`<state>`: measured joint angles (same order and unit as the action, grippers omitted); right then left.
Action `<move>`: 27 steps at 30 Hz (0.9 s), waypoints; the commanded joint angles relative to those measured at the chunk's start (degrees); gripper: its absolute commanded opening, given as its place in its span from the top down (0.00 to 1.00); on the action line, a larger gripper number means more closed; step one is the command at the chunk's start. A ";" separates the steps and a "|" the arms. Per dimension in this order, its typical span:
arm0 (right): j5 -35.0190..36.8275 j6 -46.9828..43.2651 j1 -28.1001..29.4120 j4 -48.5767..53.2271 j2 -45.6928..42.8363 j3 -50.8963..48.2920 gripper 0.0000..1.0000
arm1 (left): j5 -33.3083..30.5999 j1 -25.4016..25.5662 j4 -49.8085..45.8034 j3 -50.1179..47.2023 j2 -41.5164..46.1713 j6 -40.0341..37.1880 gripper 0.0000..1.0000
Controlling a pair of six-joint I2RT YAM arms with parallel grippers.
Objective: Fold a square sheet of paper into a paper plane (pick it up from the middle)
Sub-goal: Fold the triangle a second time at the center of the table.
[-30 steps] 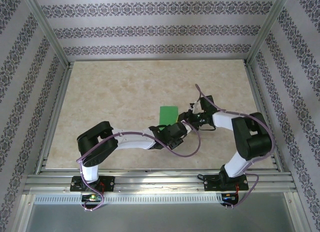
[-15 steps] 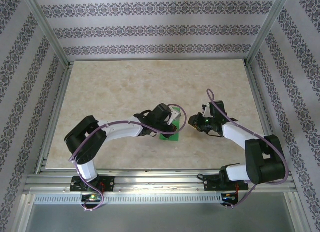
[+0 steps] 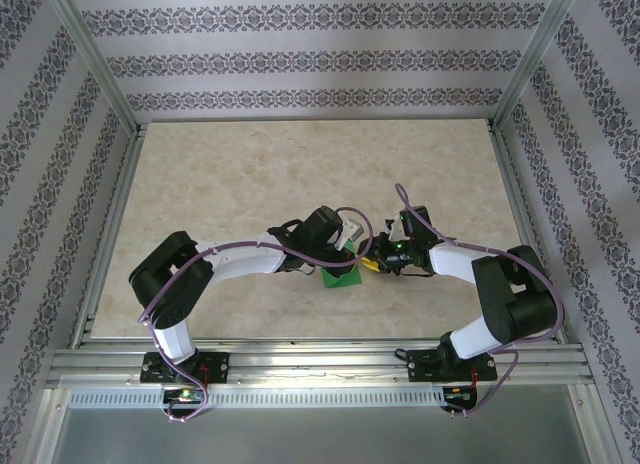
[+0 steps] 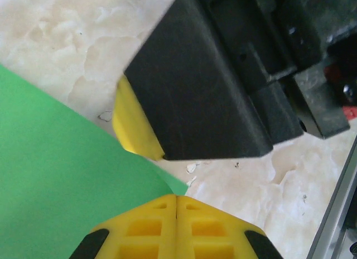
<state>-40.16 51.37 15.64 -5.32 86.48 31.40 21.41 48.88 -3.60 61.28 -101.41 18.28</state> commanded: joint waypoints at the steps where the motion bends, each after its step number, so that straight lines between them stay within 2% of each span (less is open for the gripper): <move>1: -0.47 3.29 0.36 -2.31 -0.39 0.49 0.62 | 0.36 -0.36 0.25 -0.79 0.98 -0.25 1.00; 15: -7.84 2.75 1.63 -3.37 6.95 4.73 0.68 | -0.49 -0.30 -2.03 -0.99 2.19 -3.05 1.00; 18: -10.51 2.19 1.94 -3.37 9.01 6.38 0.73 | -0.54 -0.36 -2.45 -1.00 2.11 -3.48 1.00; 27: -9.63 2.66 2.03 -3.25 9.09 6.31 0.89 | -2.13 -0.28 -6.47 -0.20 2.49 -5.77 0.98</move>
<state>-49.01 54.17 17.15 -8.03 95.46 37.04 20.47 48.88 -6.68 60.84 -100.86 14.94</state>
